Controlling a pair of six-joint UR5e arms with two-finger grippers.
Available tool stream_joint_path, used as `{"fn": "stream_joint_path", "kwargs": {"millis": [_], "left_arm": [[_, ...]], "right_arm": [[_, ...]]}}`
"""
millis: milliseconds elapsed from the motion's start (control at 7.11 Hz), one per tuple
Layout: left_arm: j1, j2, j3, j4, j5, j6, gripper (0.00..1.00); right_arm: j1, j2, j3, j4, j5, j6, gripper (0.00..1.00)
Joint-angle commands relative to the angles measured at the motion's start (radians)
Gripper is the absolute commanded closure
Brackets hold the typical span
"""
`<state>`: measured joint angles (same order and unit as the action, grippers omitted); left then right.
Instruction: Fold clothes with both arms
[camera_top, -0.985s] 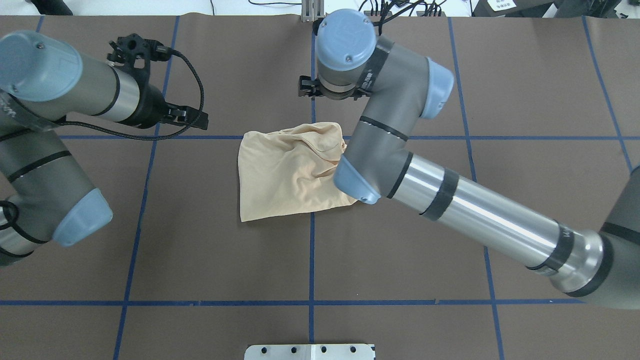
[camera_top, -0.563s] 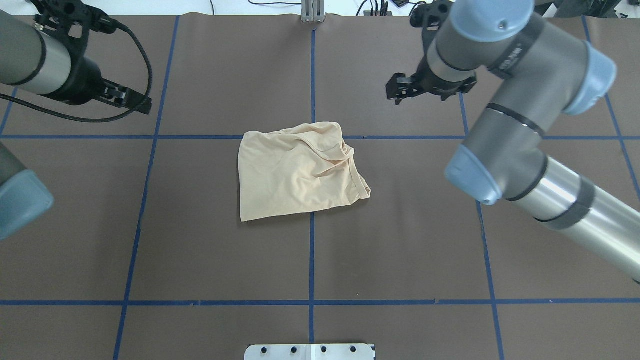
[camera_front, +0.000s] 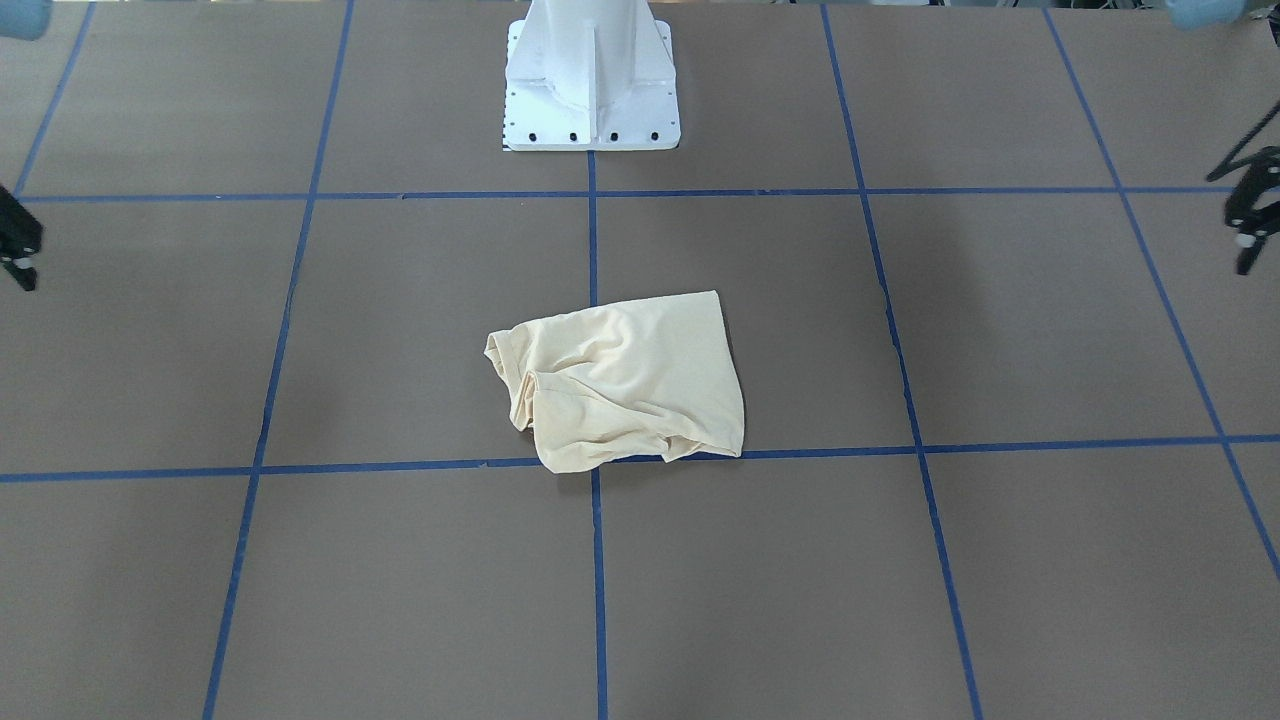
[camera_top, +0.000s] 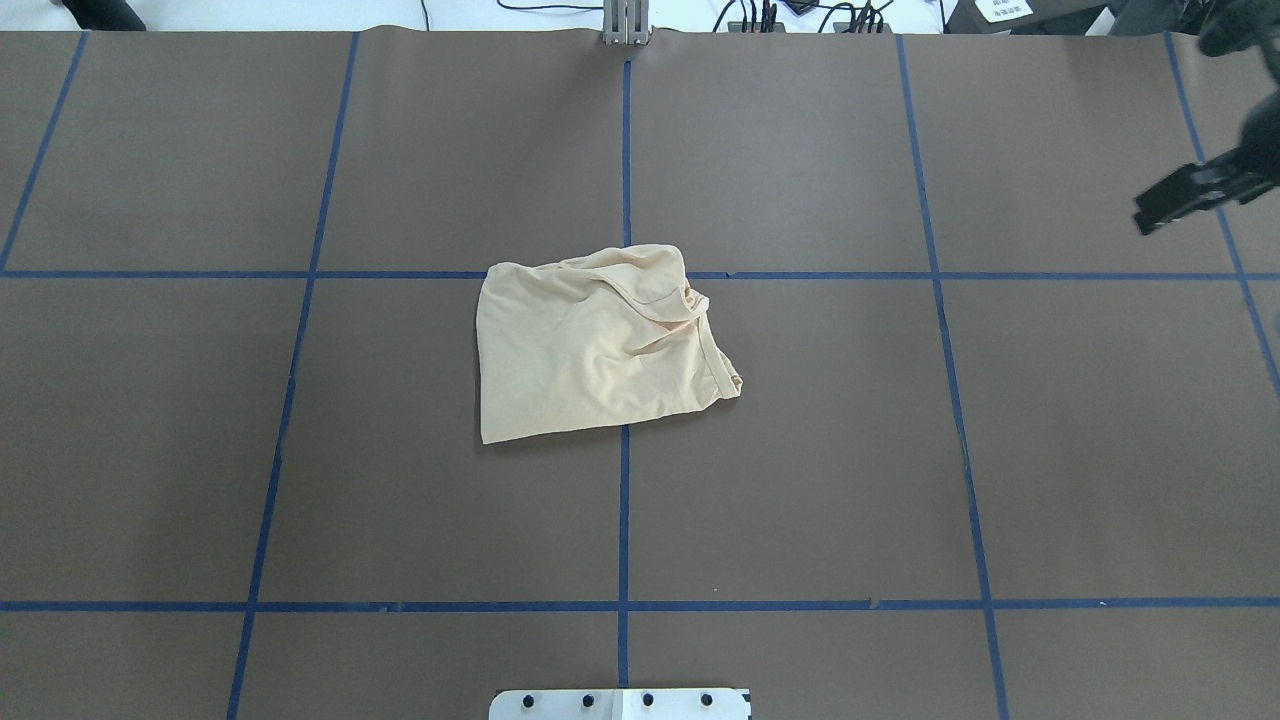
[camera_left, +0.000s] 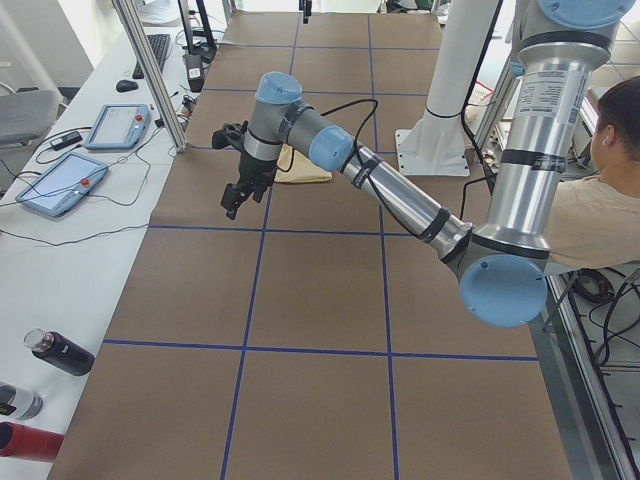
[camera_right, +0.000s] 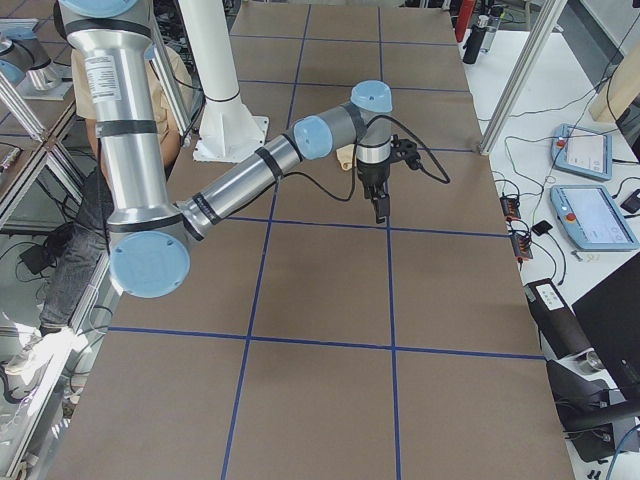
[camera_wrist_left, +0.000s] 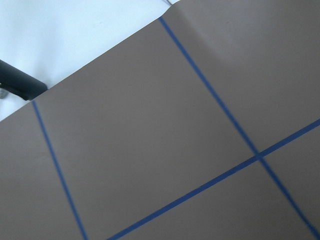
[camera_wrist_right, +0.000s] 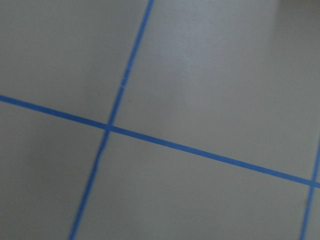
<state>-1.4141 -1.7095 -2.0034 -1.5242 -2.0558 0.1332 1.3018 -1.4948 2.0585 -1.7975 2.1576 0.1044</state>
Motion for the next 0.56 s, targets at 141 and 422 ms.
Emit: {"fn": "stream_joint_path", "kwargs": {"millis": [141,422], "left_arm": [[-0.192,0.076,0.179,-0.011,-0.060,0.135,0.00],[-0.190,0.120,0.260,-0.013,-0.058,0.135,0.00]], "right_arm": [[0.310,-0.294,-0.110,0.001,0.097,-0.423,0.00],[0.344,-0.334,-0.129,0.003,0.091,-0.407,0.00]]}}
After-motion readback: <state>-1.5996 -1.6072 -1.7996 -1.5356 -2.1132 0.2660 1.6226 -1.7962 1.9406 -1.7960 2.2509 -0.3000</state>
